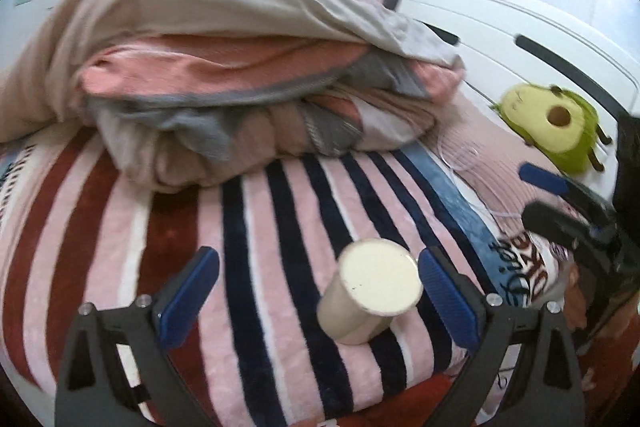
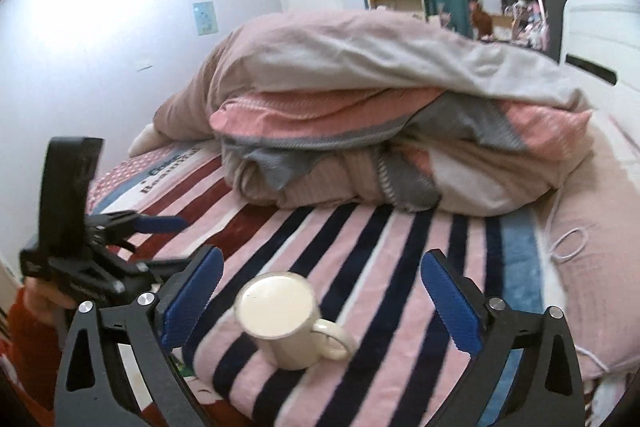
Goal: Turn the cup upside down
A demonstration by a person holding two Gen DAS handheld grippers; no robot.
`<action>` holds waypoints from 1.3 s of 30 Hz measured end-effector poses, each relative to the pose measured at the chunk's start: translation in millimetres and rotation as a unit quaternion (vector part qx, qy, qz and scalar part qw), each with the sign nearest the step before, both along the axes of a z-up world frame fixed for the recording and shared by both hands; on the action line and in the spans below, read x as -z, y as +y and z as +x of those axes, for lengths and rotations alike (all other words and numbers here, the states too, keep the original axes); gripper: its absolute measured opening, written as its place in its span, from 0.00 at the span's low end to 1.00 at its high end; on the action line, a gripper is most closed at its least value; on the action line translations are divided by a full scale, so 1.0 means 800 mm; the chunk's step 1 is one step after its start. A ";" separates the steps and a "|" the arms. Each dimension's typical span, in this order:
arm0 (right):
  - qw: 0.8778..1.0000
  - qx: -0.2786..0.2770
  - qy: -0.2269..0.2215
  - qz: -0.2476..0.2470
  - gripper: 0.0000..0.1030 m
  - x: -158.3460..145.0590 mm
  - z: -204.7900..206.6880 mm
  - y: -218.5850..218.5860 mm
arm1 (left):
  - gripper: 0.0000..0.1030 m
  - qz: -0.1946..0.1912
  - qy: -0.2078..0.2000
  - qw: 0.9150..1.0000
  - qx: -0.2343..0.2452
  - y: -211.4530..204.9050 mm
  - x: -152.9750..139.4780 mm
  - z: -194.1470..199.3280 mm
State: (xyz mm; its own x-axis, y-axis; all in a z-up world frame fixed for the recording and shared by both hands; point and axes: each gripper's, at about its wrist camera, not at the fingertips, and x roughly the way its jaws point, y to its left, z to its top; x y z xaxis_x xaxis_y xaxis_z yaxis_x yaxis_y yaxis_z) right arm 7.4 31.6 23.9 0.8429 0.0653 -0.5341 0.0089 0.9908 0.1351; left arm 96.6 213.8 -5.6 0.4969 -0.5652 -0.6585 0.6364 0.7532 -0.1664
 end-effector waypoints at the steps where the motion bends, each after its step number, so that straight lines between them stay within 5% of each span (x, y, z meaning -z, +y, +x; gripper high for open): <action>1: 1.000 0.004 -0.002 -0.009 1.00 -0.001 -0.004 0.001 | 0.96 0.001 -0.004 1.000 -0.008 0.004 -0.003 -0.002; 9: 1.000 0.016 0.006 -0.017 1.00 0.005 -0.017 -0.001 | 0.96 0.010 -0.032 0.998 -0.052 0.022 -0.020 -0.014; 39: 0.999 0.037 0.011 -0.003 1.00 0.005 -0.024 -0.011 | 0.96 0.016 -0.040 0.997 -0.058 0.024 -0.027 -0.020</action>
State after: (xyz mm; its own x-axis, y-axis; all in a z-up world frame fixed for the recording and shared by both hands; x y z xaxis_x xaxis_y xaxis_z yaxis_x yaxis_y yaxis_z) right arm -11.7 22.6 20.0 0.8330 -0.0007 -0.5532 0.0861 0.9880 0.1284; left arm 80.7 232.8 16.1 0.6097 -0.4806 -0.6303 0.5554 0.8264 -0.0929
